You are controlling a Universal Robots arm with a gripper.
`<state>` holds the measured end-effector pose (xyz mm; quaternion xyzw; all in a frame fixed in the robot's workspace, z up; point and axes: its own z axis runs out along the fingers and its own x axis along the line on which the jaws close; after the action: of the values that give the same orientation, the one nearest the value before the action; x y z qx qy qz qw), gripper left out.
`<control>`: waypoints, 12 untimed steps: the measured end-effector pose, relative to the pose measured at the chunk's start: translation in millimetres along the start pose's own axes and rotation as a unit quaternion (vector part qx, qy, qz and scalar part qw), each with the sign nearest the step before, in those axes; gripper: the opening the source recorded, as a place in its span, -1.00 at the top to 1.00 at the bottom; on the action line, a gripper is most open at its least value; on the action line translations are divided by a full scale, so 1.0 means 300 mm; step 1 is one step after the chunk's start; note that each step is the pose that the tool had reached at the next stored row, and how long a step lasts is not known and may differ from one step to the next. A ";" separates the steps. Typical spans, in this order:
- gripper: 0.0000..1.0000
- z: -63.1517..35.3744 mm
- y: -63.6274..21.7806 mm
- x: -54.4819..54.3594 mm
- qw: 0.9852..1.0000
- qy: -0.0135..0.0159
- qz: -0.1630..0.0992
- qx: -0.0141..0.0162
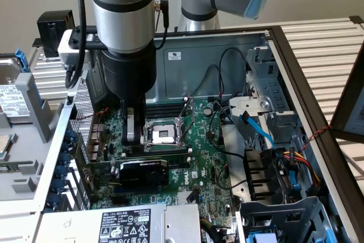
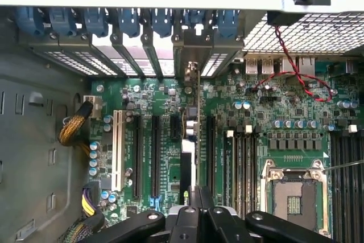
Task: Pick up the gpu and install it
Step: 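Press down on the gpu until it lock into place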
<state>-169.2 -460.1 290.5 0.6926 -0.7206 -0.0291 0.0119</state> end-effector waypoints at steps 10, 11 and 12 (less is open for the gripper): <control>0.79 -0.019 0.021 -0.002 1.000 0.000 0.000 0.000; 0.79 -0.019 0.021 -0.002 1.000 0.000 0.000 0.000; 0.79 -0.019 0.021 -0.002 1.000 0.000 0.000 0.000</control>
<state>-175.2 -459.4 296.6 0.6926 -0.7206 -0.0291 0.0119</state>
